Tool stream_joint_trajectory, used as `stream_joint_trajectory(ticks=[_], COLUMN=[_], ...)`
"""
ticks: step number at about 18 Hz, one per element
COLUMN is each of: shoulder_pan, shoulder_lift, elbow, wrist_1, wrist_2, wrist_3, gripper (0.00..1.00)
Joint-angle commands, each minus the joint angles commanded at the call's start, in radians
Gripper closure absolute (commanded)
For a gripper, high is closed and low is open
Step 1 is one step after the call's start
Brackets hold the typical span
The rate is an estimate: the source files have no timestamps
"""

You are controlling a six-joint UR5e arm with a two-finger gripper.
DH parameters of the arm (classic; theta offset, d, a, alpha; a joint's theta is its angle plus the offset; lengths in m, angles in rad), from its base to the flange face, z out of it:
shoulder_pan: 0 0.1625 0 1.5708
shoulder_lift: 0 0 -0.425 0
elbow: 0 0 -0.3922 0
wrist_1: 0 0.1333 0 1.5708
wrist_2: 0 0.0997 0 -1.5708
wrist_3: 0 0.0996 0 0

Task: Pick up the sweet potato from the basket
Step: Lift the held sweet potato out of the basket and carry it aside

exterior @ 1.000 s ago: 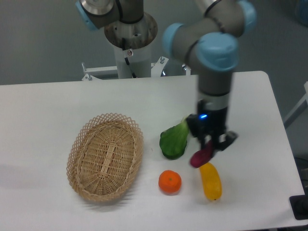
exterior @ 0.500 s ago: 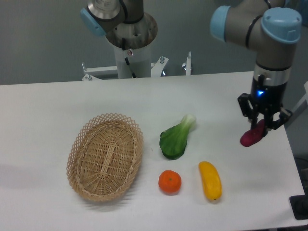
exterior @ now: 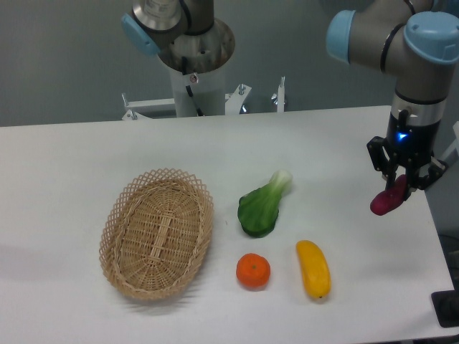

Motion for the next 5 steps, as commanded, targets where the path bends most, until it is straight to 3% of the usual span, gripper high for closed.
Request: stream_joint_trajectory(ticks=[5], shoulder_pan=[-0.002], shoulder_lift=[0.002], elbow=[-0.003], wrist_1=[-0.002], wrist_2=[0.000], wrist_3=[0.000], gripper=[0.85])
